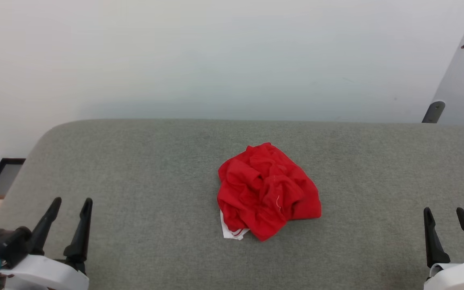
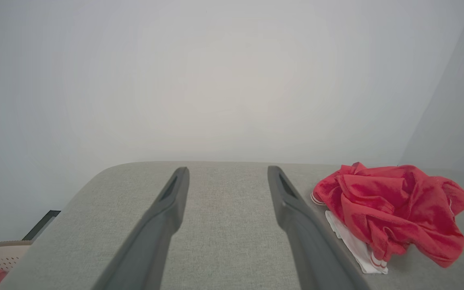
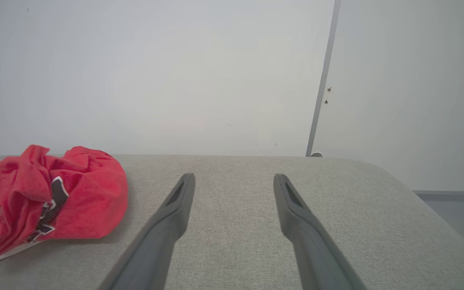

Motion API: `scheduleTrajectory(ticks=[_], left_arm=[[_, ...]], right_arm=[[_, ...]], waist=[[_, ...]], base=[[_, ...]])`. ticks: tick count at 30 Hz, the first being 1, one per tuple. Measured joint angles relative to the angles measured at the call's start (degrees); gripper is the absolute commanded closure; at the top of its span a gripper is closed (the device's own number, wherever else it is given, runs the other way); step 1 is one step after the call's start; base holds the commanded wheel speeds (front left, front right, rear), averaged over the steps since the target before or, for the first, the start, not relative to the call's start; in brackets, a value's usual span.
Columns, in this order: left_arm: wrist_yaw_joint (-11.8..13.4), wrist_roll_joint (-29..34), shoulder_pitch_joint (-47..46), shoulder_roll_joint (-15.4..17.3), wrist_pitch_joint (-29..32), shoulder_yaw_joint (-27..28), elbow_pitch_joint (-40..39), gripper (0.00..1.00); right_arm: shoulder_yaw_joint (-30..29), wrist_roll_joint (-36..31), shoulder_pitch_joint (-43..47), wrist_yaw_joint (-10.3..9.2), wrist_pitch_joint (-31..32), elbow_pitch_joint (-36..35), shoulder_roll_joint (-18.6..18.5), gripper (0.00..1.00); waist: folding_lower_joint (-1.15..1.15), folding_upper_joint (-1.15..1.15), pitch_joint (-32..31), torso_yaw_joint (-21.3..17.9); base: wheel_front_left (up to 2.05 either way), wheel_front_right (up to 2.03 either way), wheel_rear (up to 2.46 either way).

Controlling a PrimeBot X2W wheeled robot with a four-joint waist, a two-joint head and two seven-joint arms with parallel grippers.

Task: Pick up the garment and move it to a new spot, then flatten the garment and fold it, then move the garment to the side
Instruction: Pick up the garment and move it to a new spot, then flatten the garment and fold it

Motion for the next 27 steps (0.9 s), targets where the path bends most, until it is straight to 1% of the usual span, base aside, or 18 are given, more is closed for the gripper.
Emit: scheduleTrajectory(ticks=[4,11,19,23,27], left_arm=[[-0.5,0.0,0.1,0.0,-0.3,0.3,0.4,0.0],[-0.4,-0.3,0.0,-0.3,-0.4,0.5,0.6,0.0],[1.7,-1.4,-0.1,-1.5,-0.5,1.8,0.0,0.0],[3.1,-1.3,0.2,-2.3,-0.6,2.3,-0.5,0.0],[3.8,-1.0,0.8,-3.5,-0.7,2.9,-1.2,0.0]], right_arm=[[0.1,-0.1,0.8,-0.01,-0.1,-0.1,0.4,0.0],[1.1,0.3,0.8,-0.01,0.9,-0.3,0.2,0.0],[4.7,1.4,-0.8,0.0,3.7,-0.5,-0.8,0.0],[7.1,2.2,-2.3,-0.01,6.0,-0.4,-2.5,0.0],[8.9,3.6,-4.4,-0.01,8.3,-0.4,-3.2,0.0]], waist=[[0.0,0.0,-0.1,0.4],[0.0,0.0,0.2,0.8],[0.0,0.0,0.8,2.8],[0.0,0.0,1.1,4.5],[0.0,0.0,1.6,6.6]], base=[[0.0,0.0,0.0],[0.0,0.0,0.0],[0.0,0.0,0.0],[0.0,0.0,0.0],[0.0,0.0,0.0]])
